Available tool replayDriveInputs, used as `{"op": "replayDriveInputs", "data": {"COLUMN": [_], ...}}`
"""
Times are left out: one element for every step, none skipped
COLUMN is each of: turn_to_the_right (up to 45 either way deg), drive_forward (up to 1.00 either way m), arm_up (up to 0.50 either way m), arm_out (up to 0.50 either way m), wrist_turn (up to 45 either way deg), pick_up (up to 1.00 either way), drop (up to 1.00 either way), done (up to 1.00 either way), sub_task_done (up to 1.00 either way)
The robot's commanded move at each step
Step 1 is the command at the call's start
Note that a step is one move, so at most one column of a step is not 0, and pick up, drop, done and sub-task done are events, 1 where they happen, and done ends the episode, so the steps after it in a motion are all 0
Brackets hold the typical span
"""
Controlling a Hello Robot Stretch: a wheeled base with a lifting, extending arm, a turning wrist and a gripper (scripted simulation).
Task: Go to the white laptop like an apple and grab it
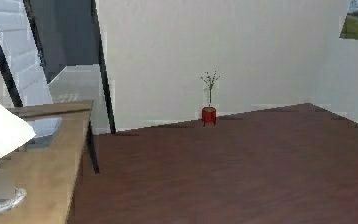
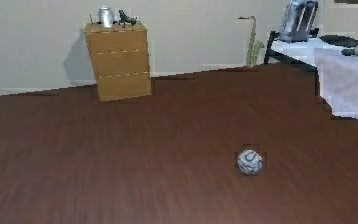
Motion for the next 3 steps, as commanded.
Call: {"op": "replayDriveInputs", "data": {"turn_to_the_right": [-12.0,0.0,-3.0], "drive_forward": [0.00,0.05,0.00], "arm_up": [0.00,0.00,0.00], "arm_out": [0.00,0.00,0.00], "wrist_turn": [0.0,0.0,0.0], "pick_up": [0.00,0.00,0.00], "drop": [0.00,0.00,0.00], "done": [0.00,0.00,0.00], "sub_task_done": [0.00,0.00,0.00]}}
